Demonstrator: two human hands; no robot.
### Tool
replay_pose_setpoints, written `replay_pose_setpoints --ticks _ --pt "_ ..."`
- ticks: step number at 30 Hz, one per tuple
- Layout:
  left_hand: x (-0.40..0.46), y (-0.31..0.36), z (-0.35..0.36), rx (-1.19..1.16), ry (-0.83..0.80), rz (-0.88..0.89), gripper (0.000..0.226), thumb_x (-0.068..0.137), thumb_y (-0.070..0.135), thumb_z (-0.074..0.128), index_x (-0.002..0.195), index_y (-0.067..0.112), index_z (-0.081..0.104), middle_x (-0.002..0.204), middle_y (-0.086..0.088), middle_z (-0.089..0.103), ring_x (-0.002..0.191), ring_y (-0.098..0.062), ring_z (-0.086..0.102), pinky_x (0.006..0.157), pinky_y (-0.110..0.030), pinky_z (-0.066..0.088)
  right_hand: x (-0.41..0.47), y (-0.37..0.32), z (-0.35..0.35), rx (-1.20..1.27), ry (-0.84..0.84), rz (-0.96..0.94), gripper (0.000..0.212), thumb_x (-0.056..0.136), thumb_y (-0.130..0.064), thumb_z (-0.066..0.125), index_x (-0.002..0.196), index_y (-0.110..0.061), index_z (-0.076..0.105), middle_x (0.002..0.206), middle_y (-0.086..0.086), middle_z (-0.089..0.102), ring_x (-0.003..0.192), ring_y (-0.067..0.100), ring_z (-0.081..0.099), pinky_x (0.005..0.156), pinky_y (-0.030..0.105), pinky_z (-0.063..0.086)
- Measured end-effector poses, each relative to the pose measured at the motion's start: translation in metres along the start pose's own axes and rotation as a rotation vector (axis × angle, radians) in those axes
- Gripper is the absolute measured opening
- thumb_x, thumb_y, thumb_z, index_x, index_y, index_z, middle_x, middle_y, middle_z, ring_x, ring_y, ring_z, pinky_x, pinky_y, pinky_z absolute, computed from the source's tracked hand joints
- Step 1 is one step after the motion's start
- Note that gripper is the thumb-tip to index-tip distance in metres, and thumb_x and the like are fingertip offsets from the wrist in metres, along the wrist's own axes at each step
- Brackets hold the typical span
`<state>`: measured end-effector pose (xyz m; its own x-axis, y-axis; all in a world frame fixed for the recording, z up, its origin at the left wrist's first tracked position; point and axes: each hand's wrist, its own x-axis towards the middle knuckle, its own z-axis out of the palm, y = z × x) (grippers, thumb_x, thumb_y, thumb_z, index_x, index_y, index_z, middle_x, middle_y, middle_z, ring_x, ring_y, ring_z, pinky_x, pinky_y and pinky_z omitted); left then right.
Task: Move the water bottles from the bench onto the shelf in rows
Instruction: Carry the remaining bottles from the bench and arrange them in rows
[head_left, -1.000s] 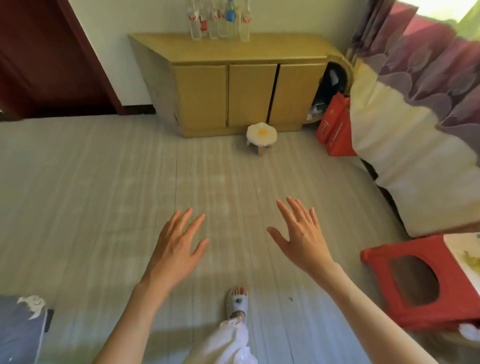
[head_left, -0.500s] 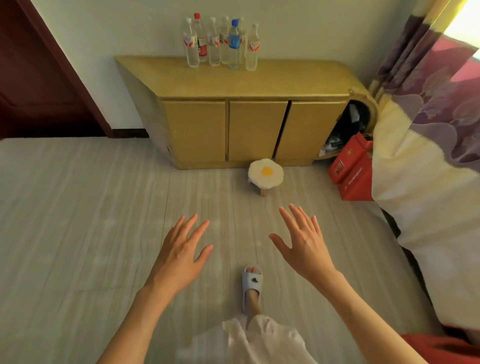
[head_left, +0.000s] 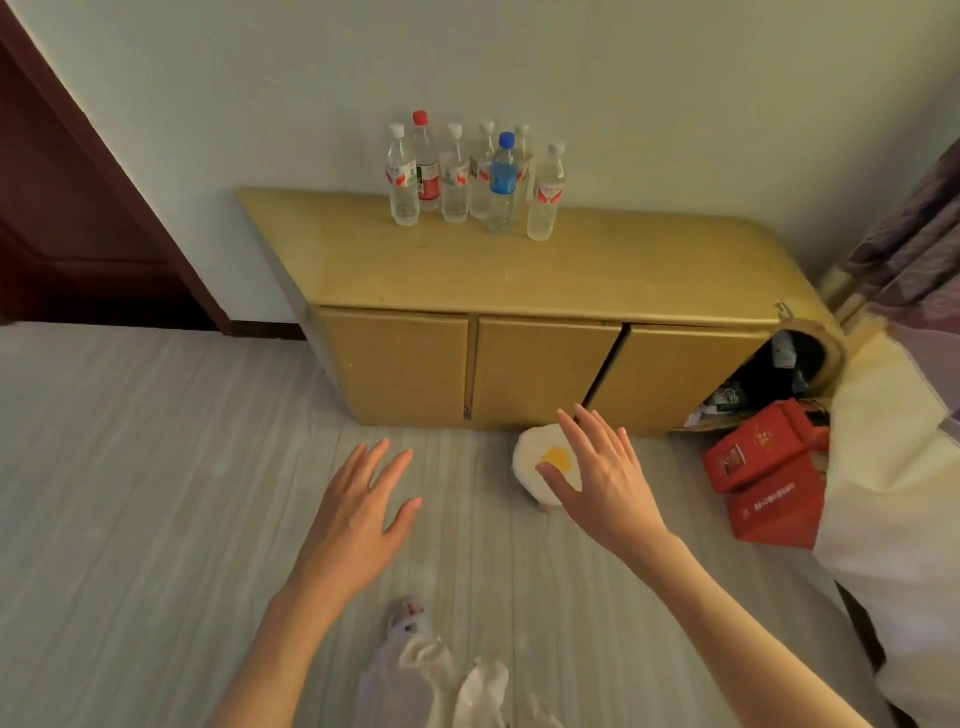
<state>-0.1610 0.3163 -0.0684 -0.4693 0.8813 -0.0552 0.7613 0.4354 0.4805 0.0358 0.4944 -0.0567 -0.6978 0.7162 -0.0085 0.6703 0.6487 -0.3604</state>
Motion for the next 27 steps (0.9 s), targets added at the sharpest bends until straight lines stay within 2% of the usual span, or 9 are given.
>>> replay_pose_setpoints --ticks 4,8,13,15,18,21,23,27 --pt "0.089 -0.021 -0.002 -0.006 -0.054 0.003 0.059 0.089 0.052 0.031 0.141 0.026 0.023 0.153 0.000 0.015 0.142 -0.017 0.005 0.113 -0.031 0.012 0.088 0.012 0.009 0.005 -0.012 0.032 0.065 0.090 -0.050 0.041 0.145 -0.022 0.020 0.154 0.005 0.021 0.143 0.021 0.013 0.116 0.040 0.007" --pt "0.198 -0.043 -0.021 -0.009 -0.089 0.034 0.054 0.092 0.042 0.038 0.141 0.029 0.021 0.154 0.002 0.012 0.142 -0.015 0.003 0.114 -0.034 0.015 0.184 0.020 0.009 0.017 0.013 0.095 0.064 0.090 -0.047 0.044 0.144 -0.020 0.021 0.153 0.007 0.021 0.143 0.024 0.014 0.117 0.042 0.009" --pt "0.325 -0.053 -0.057 0.018 -0.082 0.090 0.068 0.081 0.059 0.026 0.138 0.023 0.032 0.150 -0.006 0.026 0.140 -0.023 0.017 0.110 -0.041 0.025 0.291 0.020 -0.008 0.035 0.095 0.140 0.060 0.089 -0.040 0.052 0.140 -0.014 0.033 0.147 0.013 0.035 0.137 0.030 0.028 0.112 0.048 0.025" --pt "0.363 -0.051 -0.062 0.049 -0.063 0.131 0.073 0.076 0.059 0.020 0.135 0.019 0.038 0.146 -0.010 0.033 0.137 -0.028 0.026 0.110 -0.041 0.025 0.319 0.025 -0.011 0.050 0.122 0.164 0.059 0.088 -0.038 0.054 0.138 -0.013 0.035 0.145 0.014 0.038 0.135 0.031 0.032 0.110 0.049 0.030" --pt "0.412 -0.046 -0.063 0.046 -0.085 0.181 0.071 0.078 0.055 0.022 0.135 0.017 0.038 0.145 -0.012 0.034 0.136 -0.029 0.029 0.111 -0.037 0.022 0.360 0.037 -0.011 0.071 0.112 0.203 0.059 0.088 -0.038 0.054 0.139 -0.013 0.035 0.144 0.014 0.038 0.135 0.030 0.033 0.109 0.045 0.032" --pt "0.467 -0.042 -0.057 0.026 -0.134 0.189 0.060 0.085 0.049 0.035 0.137 0.019 0.034 0.147 -0.010 0.031 0.137 -0.025 0.026 0.113 -0.037 0.023 0.412 0.056 -0.012 0.121 0.082 0.248 0.060 0.089 -0.037 0.053 0.140 -0.013 0.033 0.145 0.013 0.036 0.135 0.029 0.032 0.107 0.041 0.032" --pt "0.502 -0.036 -0.055 0.012 -0.149 0.200 0.054 0.089 0.035 0.047 0.138 0.020 0.031 0.149 -0.009 0.027 0.138 -0.024 0.023 0.114 -0.038 0.023 0.448 0.072 -0.015 0.161 0.092 0.260 0.059 0.088 -0.033 0.055 0.139 -0.011 0.034 0.143 0.015 0.037 0.132 0.032 0.034 0.105 0.042 0.034" --pt "0.582 -0.011 -0.056 0.006 -0.089 0.246 0.056 0.090 0.027 0.050 0.140 0.019 0.028 0.150 -0.006 0.023 0.138 -0.022 0.022 0.114 -0.039 0.023 0.531 0.107 -0.032 0.206 0.178 0.237 0.054 0.087 -0.022 0.060 0.134 -0.007 0.039 0.135 0.019 0.043 0.120 0.038 0.046 0.096 0.044 0.042"
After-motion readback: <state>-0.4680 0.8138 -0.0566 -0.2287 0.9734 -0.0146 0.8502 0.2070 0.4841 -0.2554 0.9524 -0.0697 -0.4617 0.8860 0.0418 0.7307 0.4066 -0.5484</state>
